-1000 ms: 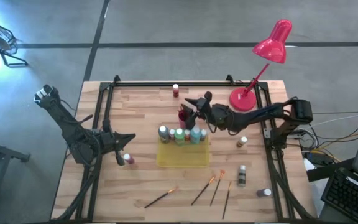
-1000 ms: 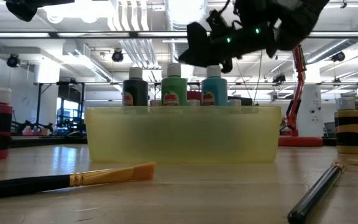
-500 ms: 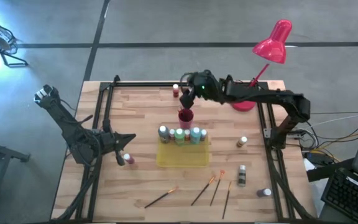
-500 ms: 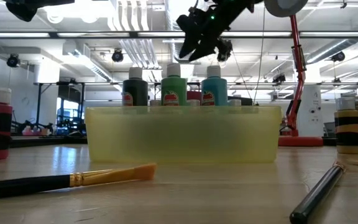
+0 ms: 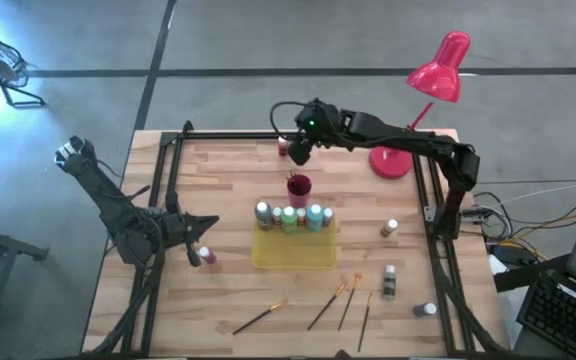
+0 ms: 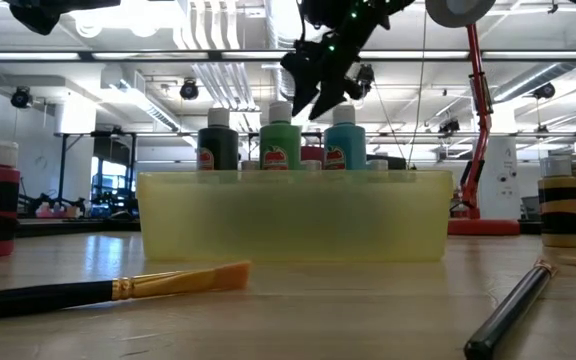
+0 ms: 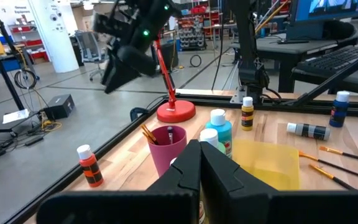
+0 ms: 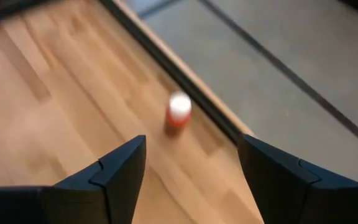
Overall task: Pick & Place Paint Supplies
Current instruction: Put the small orange paint bottle into the yellow bin
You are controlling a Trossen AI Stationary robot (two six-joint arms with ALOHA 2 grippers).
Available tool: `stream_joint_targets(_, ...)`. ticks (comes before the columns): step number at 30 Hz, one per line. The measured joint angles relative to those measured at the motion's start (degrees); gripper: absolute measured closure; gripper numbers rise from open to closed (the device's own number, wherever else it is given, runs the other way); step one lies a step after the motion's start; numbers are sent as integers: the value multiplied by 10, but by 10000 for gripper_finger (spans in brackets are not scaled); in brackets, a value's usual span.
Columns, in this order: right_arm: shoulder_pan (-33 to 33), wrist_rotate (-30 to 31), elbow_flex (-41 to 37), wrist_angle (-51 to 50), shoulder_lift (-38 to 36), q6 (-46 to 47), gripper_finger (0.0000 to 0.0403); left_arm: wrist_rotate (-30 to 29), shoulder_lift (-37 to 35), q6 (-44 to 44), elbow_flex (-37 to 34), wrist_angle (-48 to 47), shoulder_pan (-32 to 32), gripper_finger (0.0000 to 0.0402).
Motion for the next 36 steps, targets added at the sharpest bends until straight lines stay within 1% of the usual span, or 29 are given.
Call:
stream_joint_targets(4, 10, 9, -19, -60, -20, -1, 162, 0, 0, 0, 0, 0, 0, 396)
stream_joint_targets(8, 23, 58, -46, -111, -57, 1, 183, 0, 0, 0, 0, 0, 0, 396)
stream_joint_targets(9, 24, 63, -54, -120, -69, 4, 188, 0, 0, 0, 0, 0, 0, 396)
stream_joint_targets(15, 24, 62, -101, -164, -146, 17, 215, 0, 0, 0, 0, 0, 0, 396)
stream_joint_targets(21, 24, 46, -166, -165, -245, 15, 238, 0, 0, 0, 0, 0, 0, 396)
stream_joint_targets(28, 24, 45, -215, -164, -346, 15, 263, 0, 0, 0, 0, 0, 0, 396)
stream_joint_targets(33, 24, 45, -232, -164, -397, 13, 280, -1, 0, 1, 0, 0, 0, 396)
stream_joint_targets(36, 24, 45, -233, -163, -418, 13, 290, -12, 0, -1, 0, 3, 1, 396)
